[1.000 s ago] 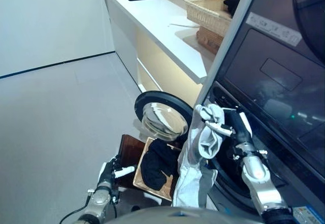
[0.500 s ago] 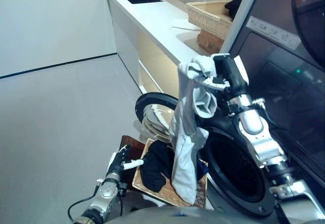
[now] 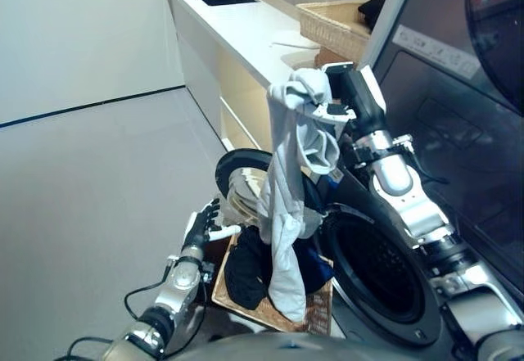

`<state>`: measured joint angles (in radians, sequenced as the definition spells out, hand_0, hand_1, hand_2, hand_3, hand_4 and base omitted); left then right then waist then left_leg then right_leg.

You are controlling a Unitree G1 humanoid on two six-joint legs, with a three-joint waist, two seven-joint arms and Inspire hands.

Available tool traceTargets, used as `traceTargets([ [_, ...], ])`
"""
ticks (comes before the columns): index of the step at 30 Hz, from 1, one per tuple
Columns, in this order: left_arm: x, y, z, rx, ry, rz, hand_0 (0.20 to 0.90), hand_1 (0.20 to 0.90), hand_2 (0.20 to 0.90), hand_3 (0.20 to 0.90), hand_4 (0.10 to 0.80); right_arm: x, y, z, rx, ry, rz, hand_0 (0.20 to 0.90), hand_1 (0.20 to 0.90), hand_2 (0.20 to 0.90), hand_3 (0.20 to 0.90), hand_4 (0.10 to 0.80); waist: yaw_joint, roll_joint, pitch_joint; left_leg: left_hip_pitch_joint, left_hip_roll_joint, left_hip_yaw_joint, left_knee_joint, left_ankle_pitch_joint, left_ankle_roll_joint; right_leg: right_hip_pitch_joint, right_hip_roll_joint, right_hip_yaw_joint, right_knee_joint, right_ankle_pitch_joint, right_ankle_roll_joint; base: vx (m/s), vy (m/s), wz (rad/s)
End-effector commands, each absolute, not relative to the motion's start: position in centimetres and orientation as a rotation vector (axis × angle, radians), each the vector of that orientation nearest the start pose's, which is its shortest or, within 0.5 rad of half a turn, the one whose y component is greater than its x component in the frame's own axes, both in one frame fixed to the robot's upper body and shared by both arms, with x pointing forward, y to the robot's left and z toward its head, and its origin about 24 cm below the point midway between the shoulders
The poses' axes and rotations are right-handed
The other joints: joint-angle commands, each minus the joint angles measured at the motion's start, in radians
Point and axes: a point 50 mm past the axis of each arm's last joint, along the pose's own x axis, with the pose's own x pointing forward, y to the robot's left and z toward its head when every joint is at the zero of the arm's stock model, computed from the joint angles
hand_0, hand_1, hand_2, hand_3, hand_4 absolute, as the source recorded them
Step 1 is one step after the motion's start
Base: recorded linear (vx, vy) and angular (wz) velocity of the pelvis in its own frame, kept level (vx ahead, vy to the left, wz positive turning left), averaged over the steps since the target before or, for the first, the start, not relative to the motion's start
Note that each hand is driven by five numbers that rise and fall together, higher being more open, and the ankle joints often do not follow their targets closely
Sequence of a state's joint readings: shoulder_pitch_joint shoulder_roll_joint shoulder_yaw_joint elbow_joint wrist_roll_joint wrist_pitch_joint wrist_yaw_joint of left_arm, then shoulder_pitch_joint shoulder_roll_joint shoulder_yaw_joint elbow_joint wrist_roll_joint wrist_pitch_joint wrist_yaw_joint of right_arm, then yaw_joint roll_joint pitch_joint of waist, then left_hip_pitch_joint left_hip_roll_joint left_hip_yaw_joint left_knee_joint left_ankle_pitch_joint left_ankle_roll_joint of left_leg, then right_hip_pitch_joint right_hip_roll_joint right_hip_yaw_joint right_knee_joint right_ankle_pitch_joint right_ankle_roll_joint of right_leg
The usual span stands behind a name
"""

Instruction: Pick up the clothes and place them into the washing machine

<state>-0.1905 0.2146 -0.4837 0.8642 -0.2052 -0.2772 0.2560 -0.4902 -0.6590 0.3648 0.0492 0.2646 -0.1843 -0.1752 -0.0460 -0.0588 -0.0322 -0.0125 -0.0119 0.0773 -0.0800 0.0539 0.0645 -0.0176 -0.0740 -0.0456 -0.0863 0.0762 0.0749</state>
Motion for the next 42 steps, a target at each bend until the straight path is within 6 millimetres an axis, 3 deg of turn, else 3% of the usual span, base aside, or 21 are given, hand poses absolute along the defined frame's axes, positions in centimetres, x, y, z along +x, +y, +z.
traceTargets([
  [1, 27.2, 12.4, -4.5, 0.315, 0.215, -0.152, 0.9, 0.9, 0.9, 0.9, 0.8, 31.1, -15.6, 27.7, -0.255, -0.902, 0.16, 0.2, 0.2, 0.2, 0.2, 0.3, 0.005, -0.046, -0.113, 0.024, 0.019, -0.005, 0.054, -0.107, -0.075, 0.025, -0.016, -0.016, 0.043, -0.076, 0.021, -0.014, -0.003, -0.04],
  [7, 27.9, 11.1, -3.3, 0.338, 0.152, -0.207, 0.9, 0.9, 0.9, 0.9, 0.8, 30.8, -14.2, 31.4, -0.283, -1.005, 0.205, 0.2, 0.2, 0.2, 0.2, 0.3, -0.005, -0.046, -0.117, 0.026, 0.021, 0.006, 0.055, -0.108, -0.074, 0.022, -0.014, -0.005, 0.043, -0.071, 0.02, -0.024, -0.009, -0.09],
  [15, 28.3, 9.4, -2.6, 0.346, 0.112, -0.265, 0.9, 0.9, 0.9, 0.9, 0.8, 30.4, -13.1, 33.7, -0.251, -1.07, 0.251, 0.2, 0.2, 0.2, 0.2, 0.3, -0.014, -0.044, -0.118, 0.022, 0.024, 0.014, 0.049, -0.1, -0.077, 0.012, -0.01, 0.0, 0.04, -0.065, 0.02, -0.014, -0.009, -0.04],
  [28, 29.2, 5.8, 0.1, 0.237, 0.014, -0.361, 0.9, 0.9, 0.9, 0.9, 0.8, 29.6, -13.1, 33.8, -0.245, -1.094, 0.273, 0.2, 0.2, 0.2, 0.2, 0.3, -0.018, -0.046, -0.111, 0.009, 0.023, 0.003, 0.036, -0.085, -0.08, 0.006, -0.009, -0.015, 0.029, -0.056, 0.02, -0.006, -0.009, 0.05],
  [34, 29.5, 5.5, 1.0, 0.137, 0.008, -0.367, 0.9, 0.9, 0.9, 0.9, 0.8, 29.7, -13.0, 33.6, -0.243, -1.085, 0.288, 0.2, 0.2, 0.2, 0.2, 0.3, -0.016, -0.048, -0.11, 0.006, 0.022, 0.003, 0.037, -0.086, -0.079, 0.007, -0.01, -0.015, 0.027, -0.053, 0.021, 0.0, 0.0, 0.0],
  [42, 29.9, 4.2, 1.9, 0.129, -0.021, -0.383, 0.9, 0.9, 0.9, 0.9, 0.8, 29.6, -12.4, 33.8, -0.237, -1.088, 0.315, 0.2, 0.2, 0.2, 0.2, 0.3, -0.018, -0.052, -0.109, 0.001, 0.021, 0.001, 0.036, -0.083, -0.078, 0.004, -0.012, -0.017, 0.027, -0.051, 0.022, 0.0, 0.001, 0.0],
])
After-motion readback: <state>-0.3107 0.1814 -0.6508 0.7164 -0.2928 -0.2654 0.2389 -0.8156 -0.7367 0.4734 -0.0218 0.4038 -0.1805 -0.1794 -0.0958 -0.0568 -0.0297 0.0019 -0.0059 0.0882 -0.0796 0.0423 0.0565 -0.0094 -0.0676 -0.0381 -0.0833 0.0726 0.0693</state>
